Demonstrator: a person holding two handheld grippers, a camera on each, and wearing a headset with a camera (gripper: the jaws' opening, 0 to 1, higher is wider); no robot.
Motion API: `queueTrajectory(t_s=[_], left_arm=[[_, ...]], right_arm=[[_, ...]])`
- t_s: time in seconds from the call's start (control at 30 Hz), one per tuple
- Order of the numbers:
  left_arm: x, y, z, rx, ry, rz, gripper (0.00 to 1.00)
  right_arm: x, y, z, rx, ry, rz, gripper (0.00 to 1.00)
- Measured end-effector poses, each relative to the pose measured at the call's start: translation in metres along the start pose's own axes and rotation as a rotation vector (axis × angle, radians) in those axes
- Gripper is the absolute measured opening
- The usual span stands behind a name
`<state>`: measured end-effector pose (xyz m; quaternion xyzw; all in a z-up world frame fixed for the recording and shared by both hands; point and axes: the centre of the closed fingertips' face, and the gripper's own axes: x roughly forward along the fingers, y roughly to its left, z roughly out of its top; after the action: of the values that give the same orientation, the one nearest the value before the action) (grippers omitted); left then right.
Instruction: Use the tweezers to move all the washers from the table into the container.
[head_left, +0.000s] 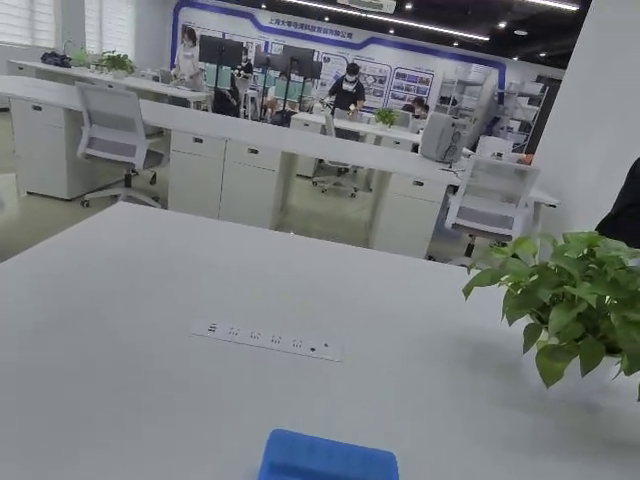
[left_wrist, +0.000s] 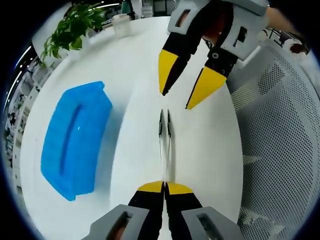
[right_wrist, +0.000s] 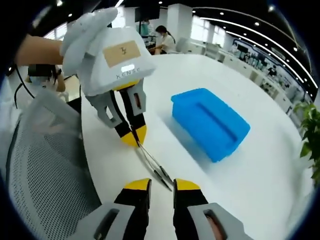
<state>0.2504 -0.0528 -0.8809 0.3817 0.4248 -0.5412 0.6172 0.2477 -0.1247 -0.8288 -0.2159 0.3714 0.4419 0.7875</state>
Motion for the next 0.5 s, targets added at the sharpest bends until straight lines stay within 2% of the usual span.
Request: queueTrajectory(t_s=[0.1,0.3,0.4,0.5], left_arm=[[0.0,0.0,-0.001,0.01,0.008,-0.005,0.0],[0.001,-0.001,0.0,-0.006,0.034,0.004,0.0],[0.001,-0.002,-0.001,0.003,0.042,0.015,0.0],[0.001,-0.003,-0.002,0.005,0.042,0.02,0.0]], right_arm=[[-0.011,0.002,-0.002,0.053,-0.024,-0.028,0.14],[-0.03,0.01,-0.002,0.098,-0.069,-0.07,0.14],[-0.036,0.008,-0.006,0.097,-0.082,-0.113,0.13],[-0.043,0.005,-0.006,0.136,-0.108,-0.126,0.14]])
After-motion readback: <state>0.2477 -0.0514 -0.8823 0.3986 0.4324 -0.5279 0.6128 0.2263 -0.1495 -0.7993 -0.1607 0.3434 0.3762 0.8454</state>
